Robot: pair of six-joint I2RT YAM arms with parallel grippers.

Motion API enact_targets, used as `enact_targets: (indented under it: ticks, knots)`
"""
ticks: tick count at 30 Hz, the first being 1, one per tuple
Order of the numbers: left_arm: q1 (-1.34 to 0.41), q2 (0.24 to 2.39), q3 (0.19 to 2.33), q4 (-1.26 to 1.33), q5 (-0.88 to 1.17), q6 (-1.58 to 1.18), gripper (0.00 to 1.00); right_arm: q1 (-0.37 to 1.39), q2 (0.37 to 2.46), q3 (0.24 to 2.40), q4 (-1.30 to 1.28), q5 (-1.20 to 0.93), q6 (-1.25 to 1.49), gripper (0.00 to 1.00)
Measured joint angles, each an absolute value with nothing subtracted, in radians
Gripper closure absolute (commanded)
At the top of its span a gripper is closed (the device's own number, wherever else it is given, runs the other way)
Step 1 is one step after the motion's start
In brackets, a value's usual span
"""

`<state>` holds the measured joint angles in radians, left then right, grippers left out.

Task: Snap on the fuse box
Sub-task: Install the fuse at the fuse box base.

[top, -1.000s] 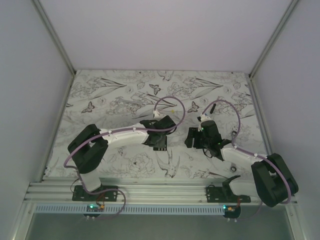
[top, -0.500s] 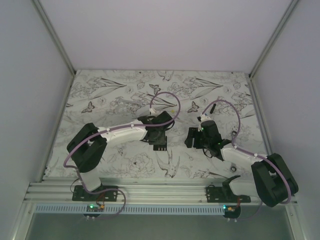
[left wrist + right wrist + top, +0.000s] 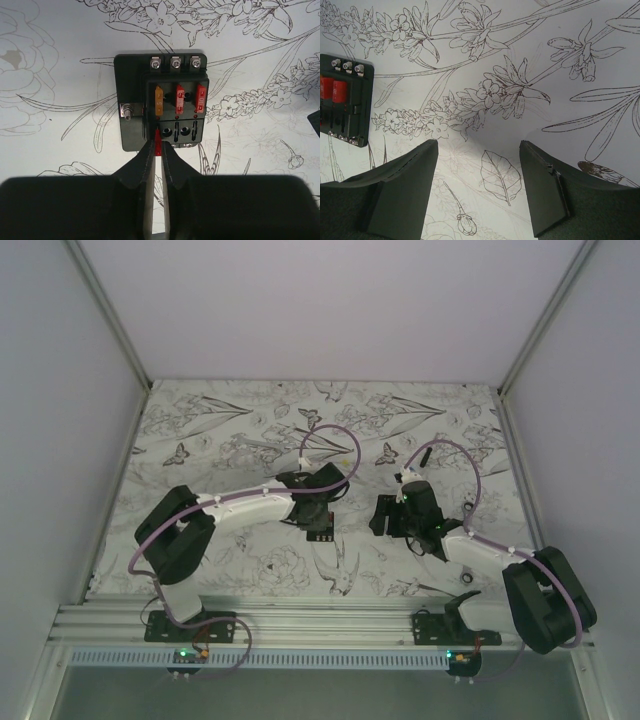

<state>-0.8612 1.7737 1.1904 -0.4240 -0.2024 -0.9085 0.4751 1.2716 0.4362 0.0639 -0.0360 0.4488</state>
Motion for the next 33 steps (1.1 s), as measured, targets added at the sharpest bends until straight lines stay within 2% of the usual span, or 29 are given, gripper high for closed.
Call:
enact_targets:
  ticks: [4,33]
  knots:
    - [-0.861,1.776,1.191,-0.426,-0.202,-0.909,1.0,0.475,1.272,0.436,0.064,-0.036,0.449,0.27]
    - [-0.821,1.93,1.403,-0.63,-0.12,-0.849,1.0,0.475,1.279,0.442,0.064,-0.049,0.449,0.27]
